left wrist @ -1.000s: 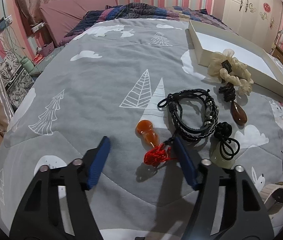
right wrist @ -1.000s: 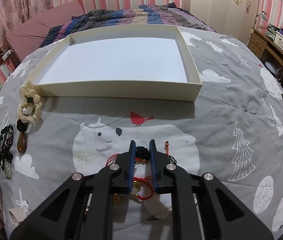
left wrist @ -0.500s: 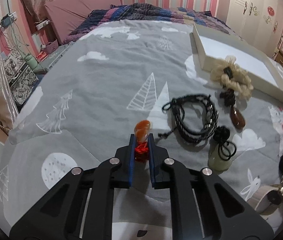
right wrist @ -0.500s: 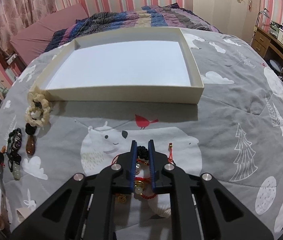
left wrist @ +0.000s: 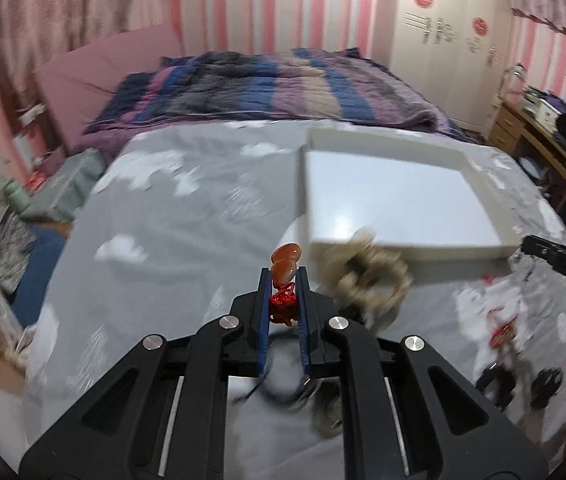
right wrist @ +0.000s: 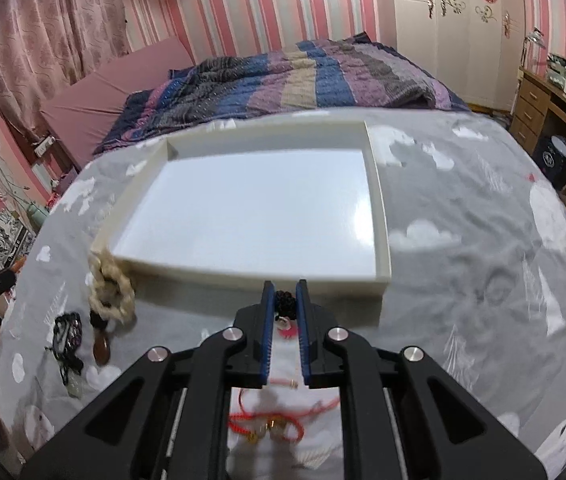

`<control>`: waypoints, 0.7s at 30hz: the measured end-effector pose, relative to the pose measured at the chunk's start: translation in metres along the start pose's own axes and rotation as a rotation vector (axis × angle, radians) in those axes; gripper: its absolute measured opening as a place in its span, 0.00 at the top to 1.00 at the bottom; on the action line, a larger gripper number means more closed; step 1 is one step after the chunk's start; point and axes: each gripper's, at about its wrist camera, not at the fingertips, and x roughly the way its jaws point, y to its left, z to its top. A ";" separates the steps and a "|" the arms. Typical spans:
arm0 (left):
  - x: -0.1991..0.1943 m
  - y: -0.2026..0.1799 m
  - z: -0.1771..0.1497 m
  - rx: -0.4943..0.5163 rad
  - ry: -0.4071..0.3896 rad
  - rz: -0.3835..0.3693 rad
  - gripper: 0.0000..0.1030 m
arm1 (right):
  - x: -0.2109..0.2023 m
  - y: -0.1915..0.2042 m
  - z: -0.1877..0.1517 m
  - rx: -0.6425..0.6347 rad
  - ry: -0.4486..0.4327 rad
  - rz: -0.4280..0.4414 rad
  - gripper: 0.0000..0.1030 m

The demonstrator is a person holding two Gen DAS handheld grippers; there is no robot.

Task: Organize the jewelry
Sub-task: 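Carry the silver charm with the right tool while the left tool carries the gourd pendant into the white tray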

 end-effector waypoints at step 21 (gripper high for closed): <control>0.232 -0.089 0.167 0.009 0.191 -0.100 0.90 | 0.156 -0.009 0.158 -0.039 0.003 -0.154 0.90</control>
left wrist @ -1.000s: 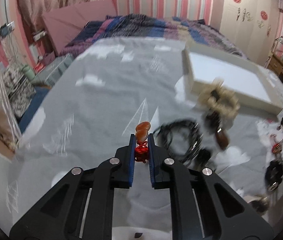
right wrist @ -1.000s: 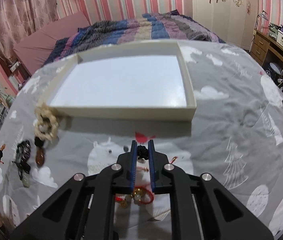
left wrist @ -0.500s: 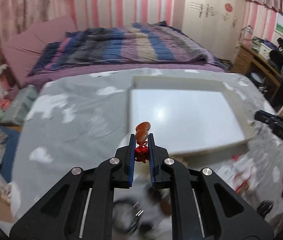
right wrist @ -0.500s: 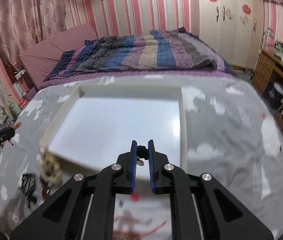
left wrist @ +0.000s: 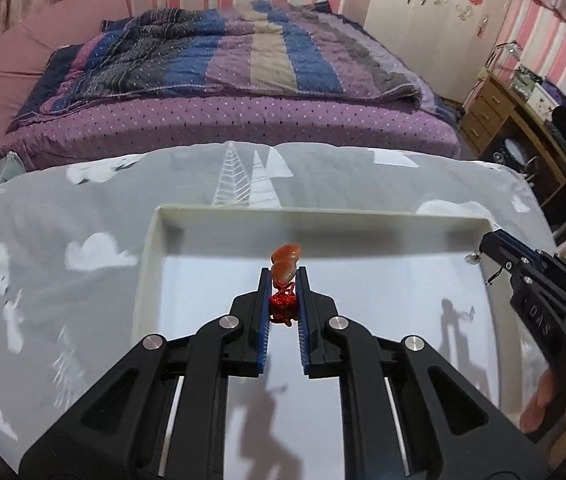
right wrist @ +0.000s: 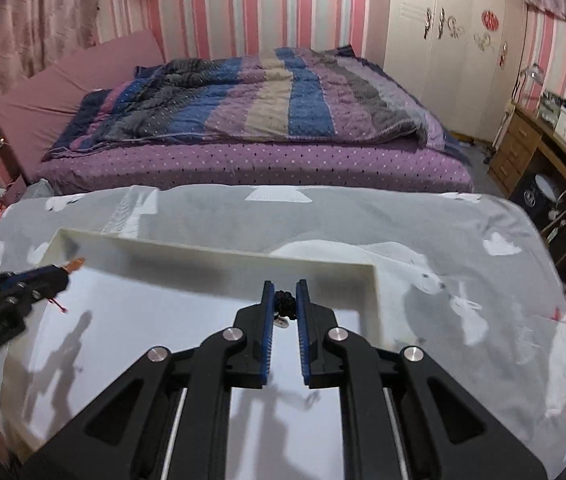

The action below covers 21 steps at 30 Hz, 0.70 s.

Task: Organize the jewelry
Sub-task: 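Carry the silver charm with the right tool while the left tool carries the gourd pendant into the white tray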

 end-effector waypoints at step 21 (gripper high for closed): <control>0.050 -0.001 0.022 -0.032 0.056 0.017 0.80 | 0.067 -0.015 0.006 0.087 0.152 -0.019 0.89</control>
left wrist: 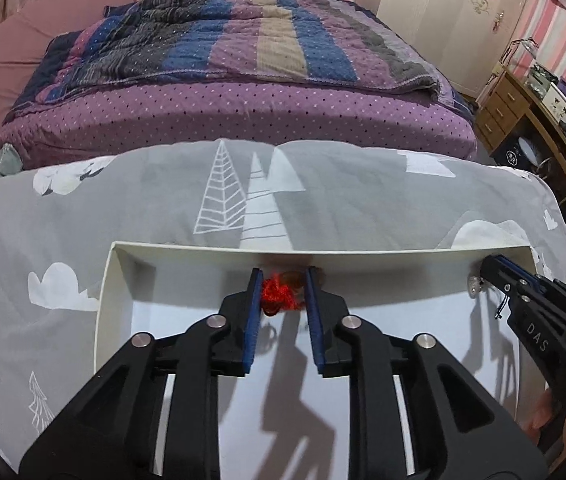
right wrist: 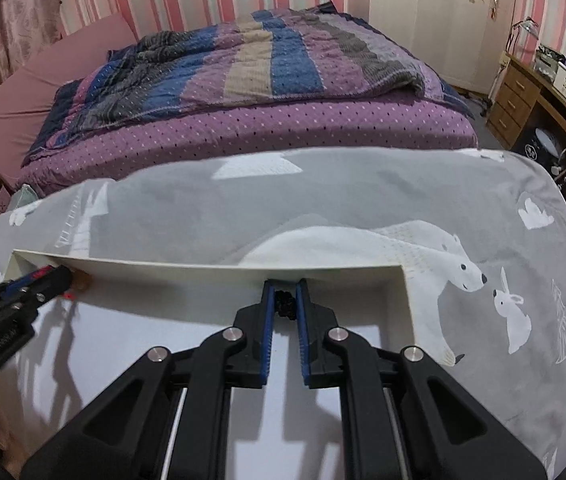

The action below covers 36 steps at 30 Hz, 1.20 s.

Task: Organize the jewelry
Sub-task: 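Carry the silver charm with the right tool while the left tool carries the gourd pendant into the white tray, then open the right tool to drop the charm while the left tool releases the gourd pendant in the tray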

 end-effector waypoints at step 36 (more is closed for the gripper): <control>-0.080 -0.004 -0.035 0.089 0.001 0.073 0.11 | -0.044 -0.009 -0.025 -0.034 0.182 -0.007 0.54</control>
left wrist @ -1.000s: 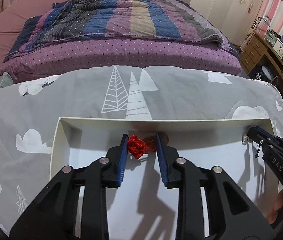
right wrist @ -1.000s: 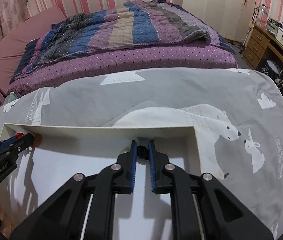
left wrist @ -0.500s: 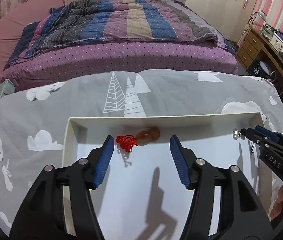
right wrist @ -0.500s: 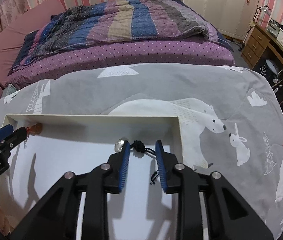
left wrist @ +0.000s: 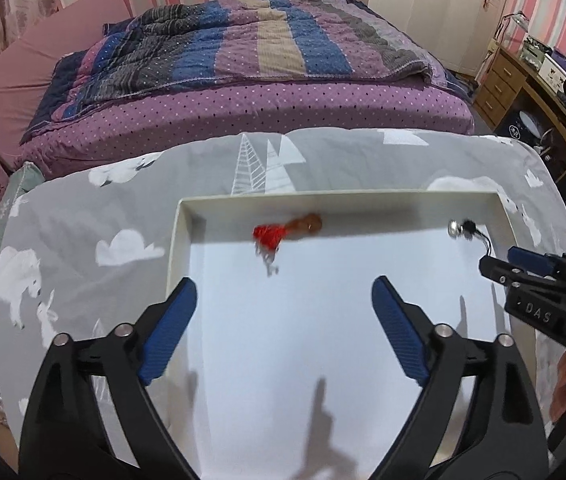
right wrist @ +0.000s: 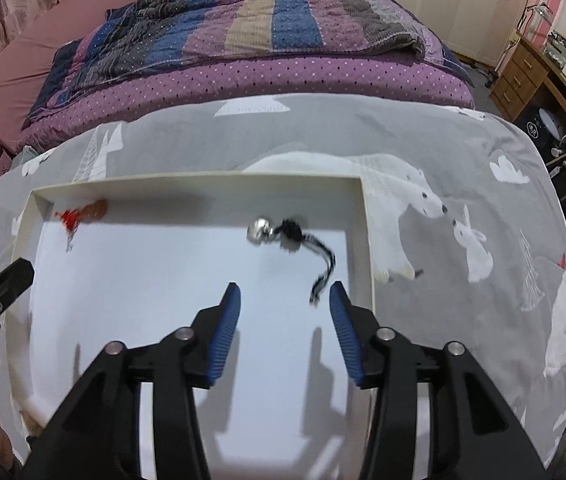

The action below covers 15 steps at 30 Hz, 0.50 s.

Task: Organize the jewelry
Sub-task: 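Open the right tool to drop the charm while the left tool releases the gourd pendant in the tray, then grasp the cream scrunchie with the left tool while the right tool grasps the red string bracelet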

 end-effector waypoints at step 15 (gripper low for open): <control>-0.101 0.022 -0.076 0.003 -0.078 -0.020 0.03 | -0.095 -0.008 -0.090 -0.014 -0.102 0.022 0.23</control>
